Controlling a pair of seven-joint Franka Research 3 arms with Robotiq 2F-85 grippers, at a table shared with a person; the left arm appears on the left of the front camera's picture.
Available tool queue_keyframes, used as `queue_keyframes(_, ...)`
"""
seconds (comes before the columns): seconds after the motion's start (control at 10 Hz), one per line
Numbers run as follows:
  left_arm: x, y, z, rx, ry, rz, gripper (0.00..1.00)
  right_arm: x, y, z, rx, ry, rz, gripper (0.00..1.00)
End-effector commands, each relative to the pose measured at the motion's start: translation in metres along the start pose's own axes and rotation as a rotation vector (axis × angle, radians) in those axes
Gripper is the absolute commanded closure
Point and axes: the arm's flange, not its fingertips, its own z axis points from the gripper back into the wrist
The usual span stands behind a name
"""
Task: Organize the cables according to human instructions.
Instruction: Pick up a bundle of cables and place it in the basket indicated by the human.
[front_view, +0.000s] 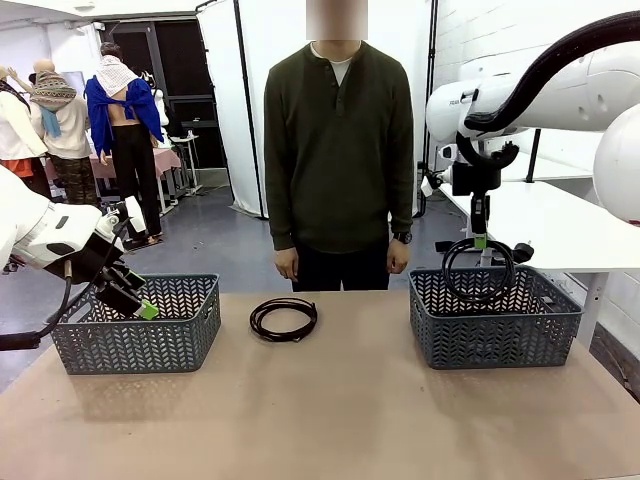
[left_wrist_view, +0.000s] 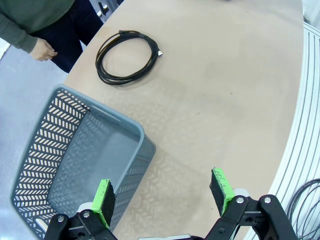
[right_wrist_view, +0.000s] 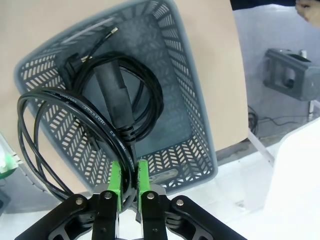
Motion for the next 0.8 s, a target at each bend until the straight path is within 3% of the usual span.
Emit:
queue_keyframes(0.0, -0.004, -0.001, -0.001, -0.008, -0.007, 0.007, 0.0, -0.004, -0.01, -0.007, -0.008, -0.041, 0.03, 1.0)
queue_keyframes(0.7, -0.004, -0.001, -0.001, -0.008, -0.007, 0.007, 0.0, 0.0, -0.027, -0.03, -0.012, -0.101, 0.069, 1.0)
